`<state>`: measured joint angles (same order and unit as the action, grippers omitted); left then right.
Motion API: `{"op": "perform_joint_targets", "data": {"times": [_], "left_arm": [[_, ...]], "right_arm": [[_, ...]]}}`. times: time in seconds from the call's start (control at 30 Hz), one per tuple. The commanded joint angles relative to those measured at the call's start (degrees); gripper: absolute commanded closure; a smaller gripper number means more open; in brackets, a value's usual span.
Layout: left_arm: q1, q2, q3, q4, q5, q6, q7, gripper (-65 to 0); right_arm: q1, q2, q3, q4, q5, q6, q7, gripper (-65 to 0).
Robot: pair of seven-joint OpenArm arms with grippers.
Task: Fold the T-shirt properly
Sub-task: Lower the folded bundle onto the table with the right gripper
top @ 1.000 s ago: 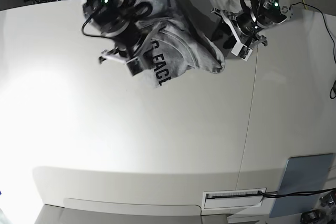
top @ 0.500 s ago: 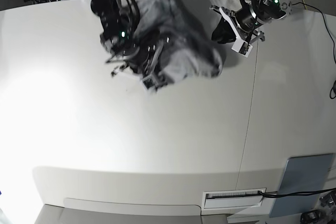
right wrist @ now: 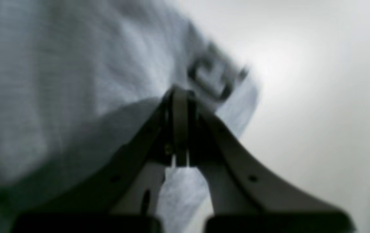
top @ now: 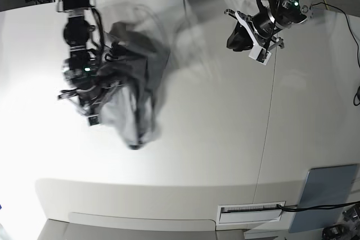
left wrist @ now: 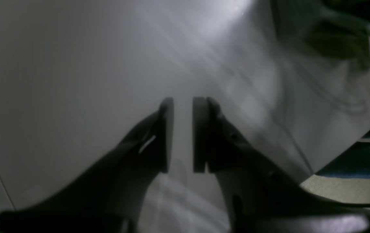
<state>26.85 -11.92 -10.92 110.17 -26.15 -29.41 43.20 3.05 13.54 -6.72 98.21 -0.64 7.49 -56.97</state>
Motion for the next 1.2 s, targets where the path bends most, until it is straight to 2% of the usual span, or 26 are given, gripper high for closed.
{"op": "perform_joint_targets", "data": {"times": [0.0, 0.07, 0.13, 0.37, 0.47, 0.63, 0.73, 0.93, 1.07, 1.17], "left_arm": [[0.0, -0.3, -0.1, 0.9, -0.9, -0.2, -1.2, -9.2], [0.0, -0.3, -0.1, 0.9, -0.9, -0.2, -1.2, -9.2], [0.0, -0.4, -0.1, 0.9, -0.9, -0.2, -1.0, -9.2], [0.0, -0.4, -0.1, 0.9, -0.9, -0.2, -1.1, -9.2], [0.0, -0.4, -0.1, 0.9, -0.9, -0.2, -1.1, -9.2], [0.0, -0.5, -0.1, 0.9, -0.9, -0.3, -1.2, -9.2], [0.0, -0.5, -0.1, 0.9, -0.9, -0.2, -1.2, -9.2], [0.0, -0.5, -0.1, 0.9, -0.9, -0.2, -1.0, -9.2], [0.0, -0.5, -0.1, 0.9, -0.9, -0.2, -1.1, -9.2], [0.0, -0.5, -0.1, 0.9, -0.9, -0.2, -1.2, -9.2]], "right_arm": [[1.2, 1.2, 0.0, 3.3, 0.2, -0.4, 0.8, 0.0], [0.1, 2.9, 0.1, 7.2, 0.2, -3.2, 0.2, 0.0], [-2.2, 3.9, 0.5, 10.5, 0.2, -4.4, -0.3, 0.0], [-17.0, 4.2, 5.7, 23.1, 0.2, -4.4, -2.6, 0.0], [-23.0, 4.2, 9.2, 24.3, 0.5, -4.3, -2.6, 0.0], [-28.7, 4.2, 11.5, 24.3, 7.6, -4.1, 0.2, 0.0], [-29.4, 4.1, 11.0, 24.2, 10.8, -4.0, 1.9, 0.0], [-28.3, 2.5, 10.5, 19.4, 11.0, -3.1, 4.4, 0.0], [-25.7, 2.3, 10.4, 16.1, 13.5, 0.6, 5.9, 0.0], [-23.4, 2.3, 10.4, 15.6, 14.8, 0.7, 5.7, 0.0]]}}
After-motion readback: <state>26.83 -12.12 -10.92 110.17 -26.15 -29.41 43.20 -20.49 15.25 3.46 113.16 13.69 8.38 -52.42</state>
